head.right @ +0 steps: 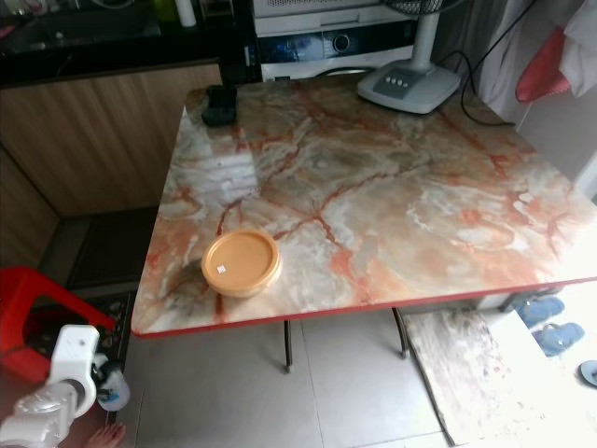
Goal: Restocking fridge
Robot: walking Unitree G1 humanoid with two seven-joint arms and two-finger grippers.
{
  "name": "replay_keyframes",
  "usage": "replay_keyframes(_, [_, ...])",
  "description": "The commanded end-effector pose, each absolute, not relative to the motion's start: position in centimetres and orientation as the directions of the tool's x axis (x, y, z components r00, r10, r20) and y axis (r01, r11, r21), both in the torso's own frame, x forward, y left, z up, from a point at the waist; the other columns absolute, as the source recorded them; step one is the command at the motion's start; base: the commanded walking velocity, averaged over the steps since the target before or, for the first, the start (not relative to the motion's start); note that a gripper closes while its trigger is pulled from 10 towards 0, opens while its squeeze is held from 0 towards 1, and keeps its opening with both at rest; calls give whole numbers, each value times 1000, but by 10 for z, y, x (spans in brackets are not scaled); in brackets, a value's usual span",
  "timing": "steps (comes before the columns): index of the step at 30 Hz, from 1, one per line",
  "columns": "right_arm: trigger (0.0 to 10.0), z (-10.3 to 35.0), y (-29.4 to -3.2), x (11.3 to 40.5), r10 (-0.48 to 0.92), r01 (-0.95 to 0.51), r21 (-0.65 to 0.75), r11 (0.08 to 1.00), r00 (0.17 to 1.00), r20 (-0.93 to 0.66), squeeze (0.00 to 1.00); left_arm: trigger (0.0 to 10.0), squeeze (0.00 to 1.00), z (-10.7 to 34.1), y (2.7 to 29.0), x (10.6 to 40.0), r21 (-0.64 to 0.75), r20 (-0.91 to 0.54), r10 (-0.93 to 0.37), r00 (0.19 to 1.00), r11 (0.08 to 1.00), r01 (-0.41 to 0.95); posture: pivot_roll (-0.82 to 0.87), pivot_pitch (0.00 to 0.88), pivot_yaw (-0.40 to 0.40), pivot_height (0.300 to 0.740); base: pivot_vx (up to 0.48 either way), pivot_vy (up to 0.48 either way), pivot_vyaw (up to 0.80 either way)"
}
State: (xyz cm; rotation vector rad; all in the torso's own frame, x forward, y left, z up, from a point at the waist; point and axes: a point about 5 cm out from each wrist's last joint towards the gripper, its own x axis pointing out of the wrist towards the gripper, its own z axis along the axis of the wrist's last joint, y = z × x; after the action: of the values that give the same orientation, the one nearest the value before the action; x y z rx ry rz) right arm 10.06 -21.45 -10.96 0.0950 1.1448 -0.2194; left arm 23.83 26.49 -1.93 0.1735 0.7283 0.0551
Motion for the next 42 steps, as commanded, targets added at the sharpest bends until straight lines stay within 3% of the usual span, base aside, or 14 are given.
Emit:
replay_keyframes(1, [10000, -112, -210, 94, -134, 285, -21, 958, 383, -914, 0, 10000, 0, -27, 265, 234, 200, -687, 100, 720, 978, 55, 124, 1, 47, 740, 0, 0, 0])
replay_keyframes(5, [10000, -112, -209, 94, -131, 304, -7, 953, 390, -912, 0, 10000, 0, -39, 258, 224, 238, -729, 71, 680, 959, 155, 80, 0, 66, 740, 0, 0, 0])
replay_keyframes(9, [10000, -111, -209, 96, -144, 245, -46, 968, 398, -906, 0, 10000, 0, -48, 257, 215, 210, -737, 154, 659, 978, 6, 76, 0, 47, 740, 0, 0, 0])
replay_keyframes(24, [10000, -108, -213, 103, -191, 288, -64, 956, 440, -877, 0, 10000, 0, -59, 230, 215, 182, -756, 122, 643, 983, 28, 11, 3, 39, 740, 0, 0, 0])
replay_keyframes(28, [10000, -108, -216, 102, -226, 382, -48, 923, 436, -871, 0, 10000, 0, -60, 233, 211, 186, -757, 150, 637, 983, -10, 14, 9, 28, 740, 0, 0, 0])
replay_keyframes(30, [10000, -107, -220, 101, -261, 500, -9, 866, 436, -861, 0, 10000, 0, -61, 235, 208, 180, -751, 171, 637, 982, -52, 32, 22, 12, 740, 0, 0, 0])
replay_keyframes(42, [10000, -100, -222, 113, -232, 476, 81, 876, 561, -795, 0, 10000, 0, -67, 243, 193, 187, -763, 197, 616, 979, -80, 24, 41, 4, 740, 0, 0, 0])
